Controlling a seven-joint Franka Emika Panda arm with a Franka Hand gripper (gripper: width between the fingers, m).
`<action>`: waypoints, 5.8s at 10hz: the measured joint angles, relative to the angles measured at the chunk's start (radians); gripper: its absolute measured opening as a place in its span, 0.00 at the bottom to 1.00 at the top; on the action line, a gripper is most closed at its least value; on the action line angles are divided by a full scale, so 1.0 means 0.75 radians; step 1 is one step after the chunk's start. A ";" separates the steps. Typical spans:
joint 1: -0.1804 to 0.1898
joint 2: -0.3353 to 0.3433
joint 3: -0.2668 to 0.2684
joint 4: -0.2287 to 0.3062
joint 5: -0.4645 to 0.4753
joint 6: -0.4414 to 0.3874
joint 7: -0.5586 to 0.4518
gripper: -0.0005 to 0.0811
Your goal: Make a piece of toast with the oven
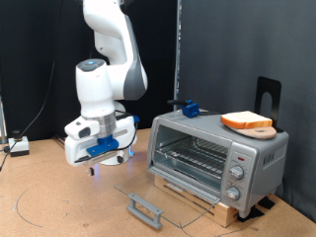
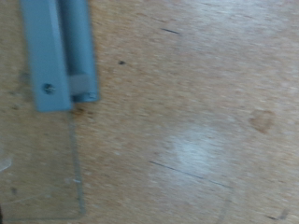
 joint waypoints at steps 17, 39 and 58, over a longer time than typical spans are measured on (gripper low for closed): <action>0.029 -0.477 0.125 0.156 0.444 -0.750 -0.245 0.99; 0.372 -0.928 0.474 0.054 0.443 -0.945 -1.263 0.99; 0.303 -1.014 0.674 -0.262 0.446 -0.617 -1.042 0.99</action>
